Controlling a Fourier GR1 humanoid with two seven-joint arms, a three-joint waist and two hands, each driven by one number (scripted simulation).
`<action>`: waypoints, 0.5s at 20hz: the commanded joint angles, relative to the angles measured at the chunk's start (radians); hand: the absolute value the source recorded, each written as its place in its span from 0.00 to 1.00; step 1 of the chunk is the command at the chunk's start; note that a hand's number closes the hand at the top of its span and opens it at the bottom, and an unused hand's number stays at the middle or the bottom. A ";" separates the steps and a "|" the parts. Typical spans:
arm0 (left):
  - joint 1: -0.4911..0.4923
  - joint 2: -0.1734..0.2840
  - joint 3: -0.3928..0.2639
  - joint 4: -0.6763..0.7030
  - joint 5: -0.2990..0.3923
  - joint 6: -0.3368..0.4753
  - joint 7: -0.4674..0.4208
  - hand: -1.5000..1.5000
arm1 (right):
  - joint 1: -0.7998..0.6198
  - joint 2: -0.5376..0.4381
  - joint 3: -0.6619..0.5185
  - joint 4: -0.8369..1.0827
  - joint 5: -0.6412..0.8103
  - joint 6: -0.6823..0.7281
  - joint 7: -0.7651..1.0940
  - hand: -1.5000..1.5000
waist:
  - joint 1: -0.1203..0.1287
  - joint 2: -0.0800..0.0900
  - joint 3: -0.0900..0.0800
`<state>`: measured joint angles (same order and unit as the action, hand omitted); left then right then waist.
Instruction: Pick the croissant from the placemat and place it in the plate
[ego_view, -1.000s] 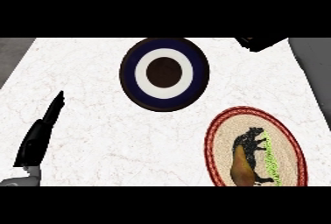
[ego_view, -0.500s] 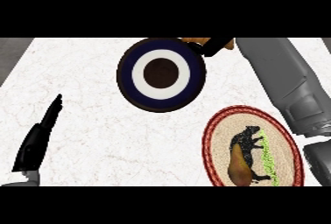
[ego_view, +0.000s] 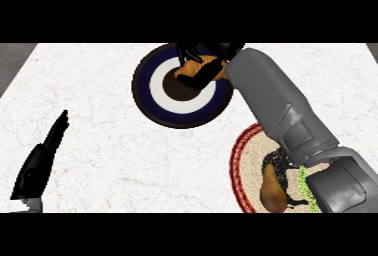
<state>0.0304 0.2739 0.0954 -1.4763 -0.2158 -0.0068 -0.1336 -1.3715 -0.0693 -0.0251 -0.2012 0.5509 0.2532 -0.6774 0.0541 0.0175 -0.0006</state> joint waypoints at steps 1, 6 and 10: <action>0.023 0.028 0.016 -0.014 0.016 -0.034 -0.010 0.50 | -0.018 0.066 -0.043 0.052 -0.058 -0.015 0.137 1.00 | 0.007 -0.005 0.000; 0.027 0.015 0.017 -0.040 0.016 -0.025 0.002 0.50 | -0.004 0.064 -0.049 0.083 -0.034 -0.044 0.156 0.00 | 0.012 0.004 0.000; 0.017 -0.007 0.001 -0.012 -0.017 0.003 -0.010 0.50 | 0.014 0.069 -0.104 0.054 -0.108 -0.046 0.105 0.00 | 0.002 0.001 0.001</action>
<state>0.0260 0.2802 0.1042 -1.4858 -0.2114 -0.0240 -0.1274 -1.3664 -0.0072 -0.0834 -0.1364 0.4892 0.2074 -0.5600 0.0632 0.0205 -0.0004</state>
